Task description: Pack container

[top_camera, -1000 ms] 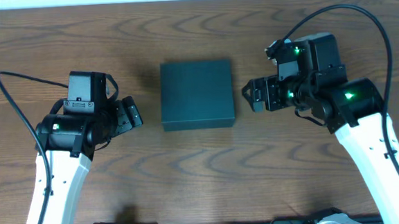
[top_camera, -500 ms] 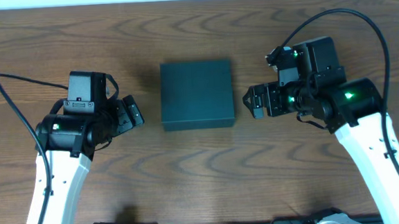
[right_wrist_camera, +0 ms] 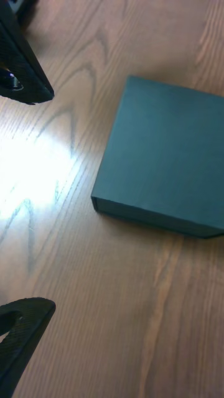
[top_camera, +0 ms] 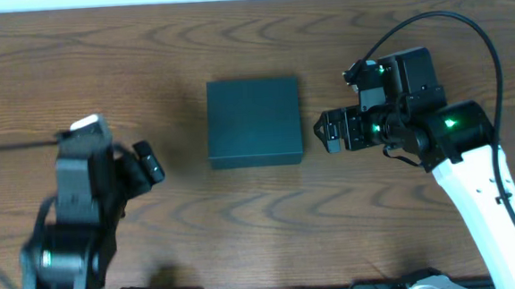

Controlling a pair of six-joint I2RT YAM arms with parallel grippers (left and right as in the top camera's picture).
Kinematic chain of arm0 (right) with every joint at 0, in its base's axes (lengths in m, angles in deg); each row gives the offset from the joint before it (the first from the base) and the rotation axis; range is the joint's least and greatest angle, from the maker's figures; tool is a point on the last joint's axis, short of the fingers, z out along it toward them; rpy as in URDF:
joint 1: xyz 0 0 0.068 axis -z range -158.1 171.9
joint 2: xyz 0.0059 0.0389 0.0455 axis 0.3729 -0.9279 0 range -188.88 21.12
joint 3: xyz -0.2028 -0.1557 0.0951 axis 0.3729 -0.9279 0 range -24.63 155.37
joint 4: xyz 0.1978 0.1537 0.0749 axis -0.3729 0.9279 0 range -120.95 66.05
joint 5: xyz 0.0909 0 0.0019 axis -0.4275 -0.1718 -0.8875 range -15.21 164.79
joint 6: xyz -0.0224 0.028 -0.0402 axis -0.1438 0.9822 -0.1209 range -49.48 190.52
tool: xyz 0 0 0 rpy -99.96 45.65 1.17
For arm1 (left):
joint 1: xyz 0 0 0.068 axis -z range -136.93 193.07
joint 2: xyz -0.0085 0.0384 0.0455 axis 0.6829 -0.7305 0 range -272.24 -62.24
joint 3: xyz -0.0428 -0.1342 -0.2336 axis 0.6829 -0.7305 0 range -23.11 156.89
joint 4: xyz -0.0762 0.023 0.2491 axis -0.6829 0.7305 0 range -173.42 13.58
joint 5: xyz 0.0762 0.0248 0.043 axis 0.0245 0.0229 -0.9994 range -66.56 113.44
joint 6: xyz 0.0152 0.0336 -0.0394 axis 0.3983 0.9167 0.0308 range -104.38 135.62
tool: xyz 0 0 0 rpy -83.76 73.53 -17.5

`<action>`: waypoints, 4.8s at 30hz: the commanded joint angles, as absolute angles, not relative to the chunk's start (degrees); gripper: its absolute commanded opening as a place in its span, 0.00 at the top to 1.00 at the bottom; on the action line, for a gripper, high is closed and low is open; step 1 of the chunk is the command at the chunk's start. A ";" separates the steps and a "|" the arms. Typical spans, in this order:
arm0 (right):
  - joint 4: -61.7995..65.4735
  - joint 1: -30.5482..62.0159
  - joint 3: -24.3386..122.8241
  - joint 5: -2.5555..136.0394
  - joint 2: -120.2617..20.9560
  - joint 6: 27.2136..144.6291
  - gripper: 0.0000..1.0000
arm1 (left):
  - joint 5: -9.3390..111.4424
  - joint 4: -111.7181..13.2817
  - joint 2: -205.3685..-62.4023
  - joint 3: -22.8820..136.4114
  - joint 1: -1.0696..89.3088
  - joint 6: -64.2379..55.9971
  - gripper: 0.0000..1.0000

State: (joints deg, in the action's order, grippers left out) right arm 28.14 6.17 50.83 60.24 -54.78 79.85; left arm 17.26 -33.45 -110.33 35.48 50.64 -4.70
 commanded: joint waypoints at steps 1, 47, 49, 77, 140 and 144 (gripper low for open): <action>28.23 5.73 50.85 60.44 -54.98 79.04 0.01 | 12.36 -37.34 -102.16 26.38 49.92 0.37 0.05; 28.23 5.73 50.85 60.44 -54.98 79.04 0.01 | 20.47 -53.05 -62.45 -14.86 41.49 3.87 0.05; 28.23 5.73 50.85 60.44 -54.98 79.04 0.01 | 20.47 -53.05 -62.45 -14.86 41.49 3.87 0.05; -9.47 14.26 2.41 70.86 -10.69 65.68 0.01 | 20.47 -53.05 -62.45 -14.86 41.49 3.87 0.05; -14.94 16.09 -19.70 71.56 20.74 67.91 0.01 | 20.47 -53.01 -62.45 -14.86 43.10 3.85 0.05; -14.94 16.09 -19.70 71.56 20.74 67.91 0.01 | 20.47 -53.01 -62.45 -14.86 43.10 3.87 0.05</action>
State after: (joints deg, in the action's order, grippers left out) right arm -14.96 15.90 -19.49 70.80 20.39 67.17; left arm 20.47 -52.86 -62.82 -14.05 42.86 2.62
